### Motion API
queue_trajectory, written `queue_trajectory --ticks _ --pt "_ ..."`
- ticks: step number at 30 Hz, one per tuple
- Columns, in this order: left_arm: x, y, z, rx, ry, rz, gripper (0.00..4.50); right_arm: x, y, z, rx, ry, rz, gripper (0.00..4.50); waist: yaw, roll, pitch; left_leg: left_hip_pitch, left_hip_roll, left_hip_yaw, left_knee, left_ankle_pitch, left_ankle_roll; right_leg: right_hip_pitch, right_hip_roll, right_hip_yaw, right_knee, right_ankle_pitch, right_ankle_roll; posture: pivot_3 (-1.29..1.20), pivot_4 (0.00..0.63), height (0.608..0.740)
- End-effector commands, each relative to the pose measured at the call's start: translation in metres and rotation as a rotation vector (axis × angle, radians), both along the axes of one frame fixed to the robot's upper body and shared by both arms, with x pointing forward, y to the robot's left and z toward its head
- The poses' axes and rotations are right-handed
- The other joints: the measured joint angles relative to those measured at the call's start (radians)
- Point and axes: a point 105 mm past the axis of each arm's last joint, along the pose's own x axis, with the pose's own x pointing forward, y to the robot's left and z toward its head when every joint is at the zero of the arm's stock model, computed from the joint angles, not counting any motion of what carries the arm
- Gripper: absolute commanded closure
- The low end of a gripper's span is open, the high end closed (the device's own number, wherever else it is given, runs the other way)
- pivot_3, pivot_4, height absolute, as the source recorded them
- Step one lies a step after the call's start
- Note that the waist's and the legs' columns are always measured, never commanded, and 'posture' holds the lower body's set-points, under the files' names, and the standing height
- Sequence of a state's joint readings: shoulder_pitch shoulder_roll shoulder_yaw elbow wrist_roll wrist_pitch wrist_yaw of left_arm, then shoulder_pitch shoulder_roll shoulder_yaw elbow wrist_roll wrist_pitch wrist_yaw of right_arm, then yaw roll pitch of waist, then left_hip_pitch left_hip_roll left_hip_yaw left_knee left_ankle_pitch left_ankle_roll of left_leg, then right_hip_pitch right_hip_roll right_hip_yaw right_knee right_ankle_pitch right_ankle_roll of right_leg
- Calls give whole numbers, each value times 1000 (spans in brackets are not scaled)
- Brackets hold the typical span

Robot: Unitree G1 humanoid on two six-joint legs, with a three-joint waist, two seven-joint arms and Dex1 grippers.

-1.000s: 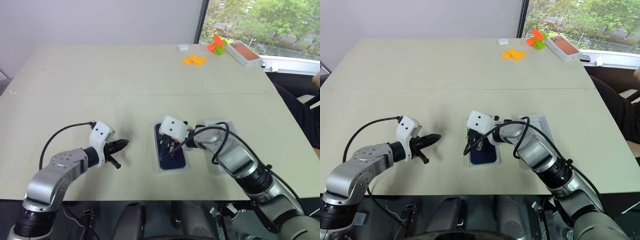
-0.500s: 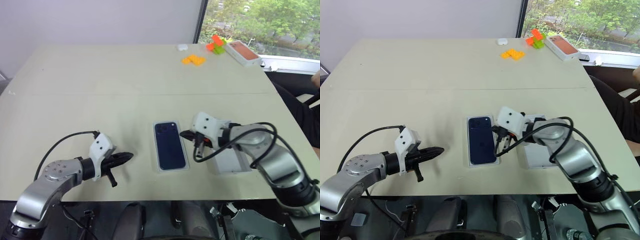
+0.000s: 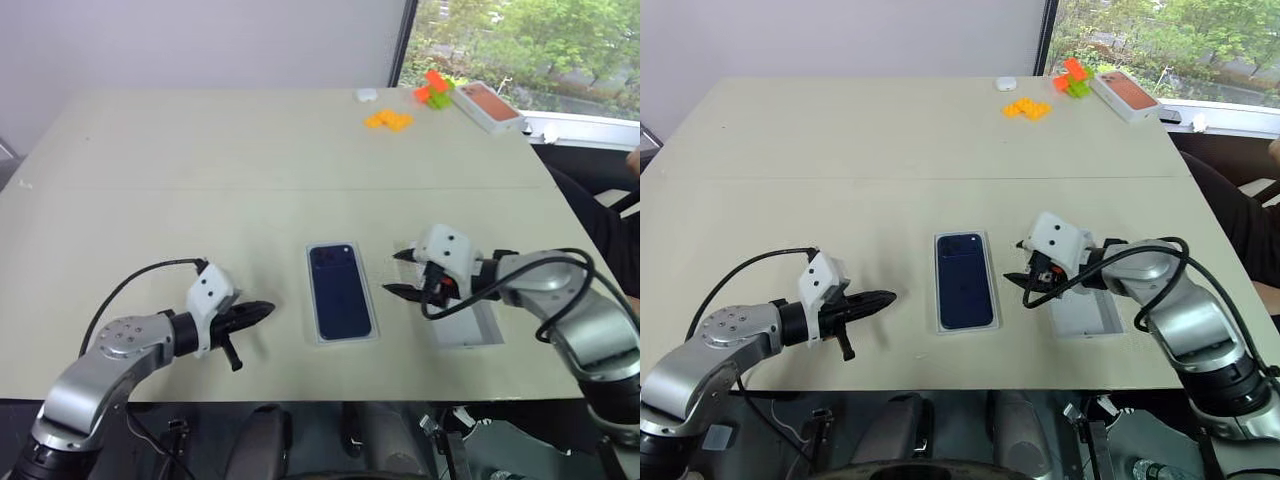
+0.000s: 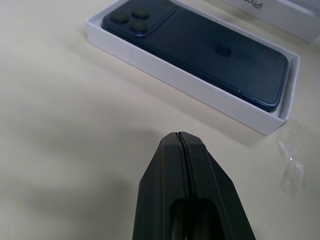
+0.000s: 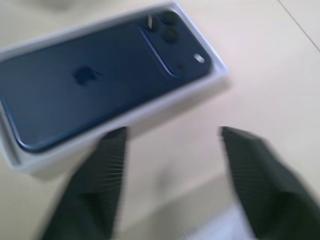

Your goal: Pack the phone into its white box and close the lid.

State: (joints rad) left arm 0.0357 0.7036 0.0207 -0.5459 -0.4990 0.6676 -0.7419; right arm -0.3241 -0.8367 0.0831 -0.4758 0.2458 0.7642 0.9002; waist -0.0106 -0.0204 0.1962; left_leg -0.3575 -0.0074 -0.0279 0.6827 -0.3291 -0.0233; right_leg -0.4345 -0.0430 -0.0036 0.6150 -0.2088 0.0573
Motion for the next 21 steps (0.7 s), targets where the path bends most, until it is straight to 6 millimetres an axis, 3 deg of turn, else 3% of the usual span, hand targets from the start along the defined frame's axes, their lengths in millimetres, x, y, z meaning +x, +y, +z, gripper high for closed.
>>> queue_trajectory --ticks 1,4,9,13,21 --pt "4 -3 6 -5 -46 -1 4500 4 -17 16 77 17 -158 311 0 0 0 0 0 0 0 0 0 0 0 0 0 0 0 0 150 740" --pt "6 -6 6 9 -73 -20 4500 1 -28 18 144 126 -303 311 1 0 0 0 0 0 0 0 0 0 -1 0 0 0 -1 0 150 740" --pt "15 -10 3 7 -81 -21 4500 -8 -23 20 164 214 -348 311 -1 0 0 1 0 0 0 0 0 0 0 0 1 -1 -2 0 150 740" --pt "29 -24 0 34 -117 -52 4500 -7 -31 8 126 275 -478 311 3 0 0 0 0 0 0 0 0 0 0 0 1 -1 -2 0 150 740" --pt "45 -59 -10 133 -178 -193 4500 -6 -35 7 83 266 -536 311 0 0 0 -1 -2 0 0 0 1 0 -1 0 0 1 1 0 150 740"
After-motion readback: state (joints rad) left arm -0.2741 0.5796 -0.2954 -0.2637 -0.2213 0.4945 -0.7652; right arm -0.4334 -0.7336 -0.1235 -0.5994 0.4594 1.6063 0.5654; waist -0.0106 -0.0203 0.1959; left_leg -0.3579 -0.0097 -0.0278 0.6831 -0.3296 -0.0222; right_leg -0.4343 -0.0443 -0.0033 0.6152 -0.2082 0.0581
